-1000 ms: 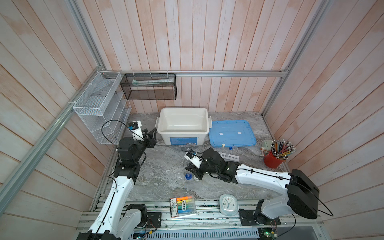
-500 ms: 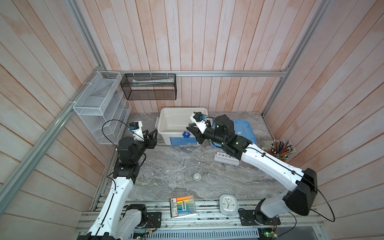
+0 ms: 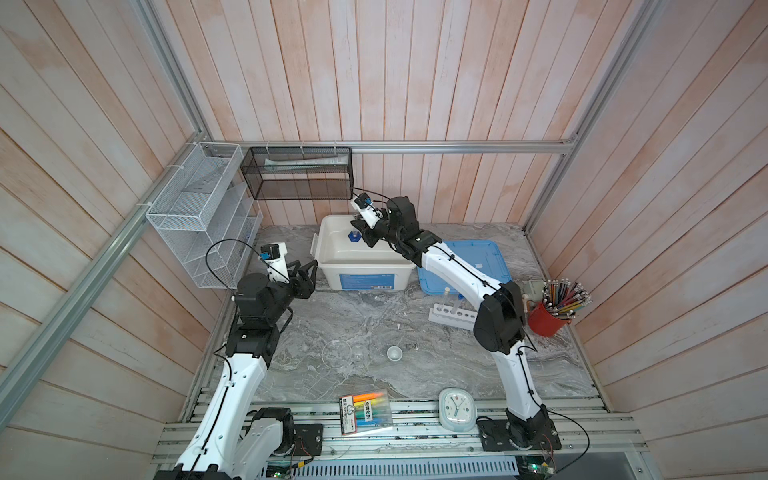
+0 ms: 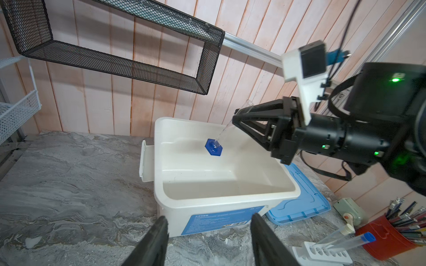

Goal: Organize the chemistry lab equipment
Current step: 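Lift the cylinder with the right gripper and lower it into the white bin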

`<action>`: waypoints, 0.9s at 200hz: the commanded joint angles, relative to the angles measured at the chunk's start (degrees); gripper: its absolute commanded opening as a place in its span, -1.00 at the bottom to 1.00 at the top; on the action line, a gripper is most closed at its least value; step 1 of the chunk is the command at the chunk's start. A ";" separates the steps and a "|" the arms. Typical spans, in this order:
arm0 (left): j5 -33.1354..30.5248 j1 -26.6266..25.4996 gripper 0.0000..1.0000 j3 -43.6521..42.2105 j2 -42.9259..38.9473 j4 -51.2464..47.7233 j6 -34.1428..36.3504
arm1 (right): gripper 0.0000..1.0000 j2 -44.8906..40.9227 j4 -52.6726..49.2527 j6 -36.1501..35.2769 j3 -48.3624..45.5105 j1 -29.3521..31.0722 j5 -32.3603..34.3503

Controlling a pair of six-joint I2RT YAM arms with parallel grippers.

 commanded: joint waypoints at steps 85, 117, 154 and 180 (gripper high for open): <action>-0.60 -0.07 0.18 2.32 1.61 -2.76 1.13 | -0.67 18.86 -5.12 1.23 20.64 -1.56 -11.57; -0.01 -0.04 0.18 2.60 3.62 -1.87 0.02 | -0.67 21.56 -4.14 1.41 20.21 -1.56 -13.09; 0.53 -0.04 0.18 2.71 4.88 -1.33 -0.51 | -0.67 22.79 -2.95 1.40 19.98 -1.63 -13.61; 0.51 -0.06 0.18 2.90 5.40 -1.34 -0.24 | -0.67 23.34 -2.20 1.75 20.05 -1.63 -14.05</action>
